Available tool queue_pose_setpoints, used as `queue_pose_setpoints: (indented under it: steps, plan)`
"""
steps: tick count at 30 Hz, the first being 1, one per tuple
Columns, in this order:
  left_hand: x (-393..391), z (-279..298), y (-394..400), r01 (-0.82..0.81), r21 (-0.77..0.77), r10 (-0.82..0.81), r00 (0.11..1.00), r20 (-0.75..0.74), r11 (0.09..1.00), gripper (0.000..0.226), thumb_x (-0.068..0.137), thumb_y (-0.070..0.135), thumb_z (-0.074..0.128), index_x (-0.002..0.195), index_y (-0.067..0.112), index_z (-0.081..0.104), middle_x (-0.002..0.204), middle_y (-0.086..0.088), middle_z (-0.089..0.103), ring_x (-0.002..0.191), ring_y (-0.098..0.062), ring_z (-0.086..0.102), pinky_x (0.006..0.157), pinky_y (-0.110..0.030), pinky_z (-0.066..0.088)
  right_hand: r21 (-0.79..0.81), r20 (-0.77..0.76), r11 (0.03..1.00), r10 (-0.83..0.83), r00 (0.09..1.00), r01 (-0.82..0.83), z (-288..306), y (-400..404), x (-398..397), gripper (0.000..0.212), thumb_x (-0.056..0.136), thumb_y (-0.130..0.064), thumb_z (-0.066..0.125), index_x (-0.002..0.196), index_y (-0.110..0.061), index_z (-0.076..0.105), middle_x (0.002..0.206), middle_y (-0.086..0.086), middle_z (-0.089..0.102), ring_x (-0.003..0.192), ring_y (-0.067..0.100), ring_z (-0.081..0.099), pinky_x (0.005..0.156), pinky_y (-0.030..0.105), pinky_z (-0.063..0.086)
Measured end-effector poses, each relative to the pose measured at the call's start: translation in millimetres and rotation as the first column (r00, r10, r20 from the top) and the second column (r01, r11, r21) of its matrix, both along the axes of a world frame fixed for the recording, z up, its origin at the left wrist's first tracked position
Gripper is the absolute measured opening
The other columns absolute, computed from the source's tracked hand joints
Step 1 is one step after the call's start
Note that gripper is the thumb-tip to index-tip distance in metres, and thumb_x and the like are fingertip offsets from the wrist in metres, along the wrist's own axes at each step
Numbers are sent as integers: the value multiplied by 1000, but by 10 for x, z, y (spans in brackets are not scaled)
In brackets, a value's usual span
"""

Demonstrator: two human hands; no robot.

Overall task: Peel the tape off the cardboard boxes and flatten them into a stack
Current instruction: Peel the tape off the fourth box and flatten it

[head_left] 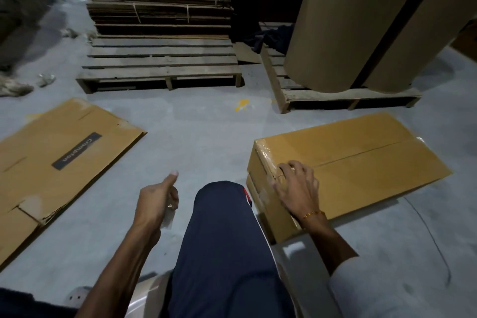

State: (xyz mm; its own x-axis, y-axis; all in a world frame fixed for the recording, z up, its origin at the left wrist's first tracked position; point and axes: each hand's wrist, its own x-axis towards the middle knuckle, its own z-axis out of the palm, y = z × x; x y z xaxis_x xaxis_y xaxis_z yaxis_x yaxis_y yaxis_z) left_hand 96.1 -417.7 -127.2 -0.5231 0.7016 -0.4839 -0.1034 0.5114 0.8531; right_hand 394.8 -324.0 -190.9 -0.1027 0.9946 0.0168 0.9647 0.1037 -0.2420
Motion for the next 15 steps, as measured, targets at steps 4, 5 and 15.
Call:
queue_pose_setpoints:
  steps: [4, 5, 15]
  plan:
    - [35, -52, -53, 126, -14, -127, 977, -170, 992, 56, 94, 45, 63, 49, 12, 58, 50, -5, 59, 54, -22, 54, 64, -33, 41, -17, 64, 998, 56, 996, -55, 98, 42, 83, 33, 95, -37, 55, 127, -31, 57, 136, -5, 49, 126, 23, 39, 95, 46, 41]
    - [49, -39, -51, 145, -6, -144, 970, -196, 989, 55, 95, 44, 63, 51, 11, 59, 50, -5, 59, 52, -21, 54, 62, -32, 41, -7, 102, 997, 73, 992, -73, 132, 52, 88, 31, 95, -35, 52, 124, -31, 59, 133, -6, 51, 124, 22, 41, 92, 45, 42]
    - [36, 83, -45, 231, 28, -210, 925, -316, 973, 52, 96, 45, 58, 58, 11, 67, 55, -2, 66, 60, -19, 63, 71, -35, 49, -262, 108, 904, 376, 920, -338, 571, 293, 448, 35, 91, -67, 51, 94, -33, 60, 98, -13, 62, 94, 12, 56, 98, 40, 38]
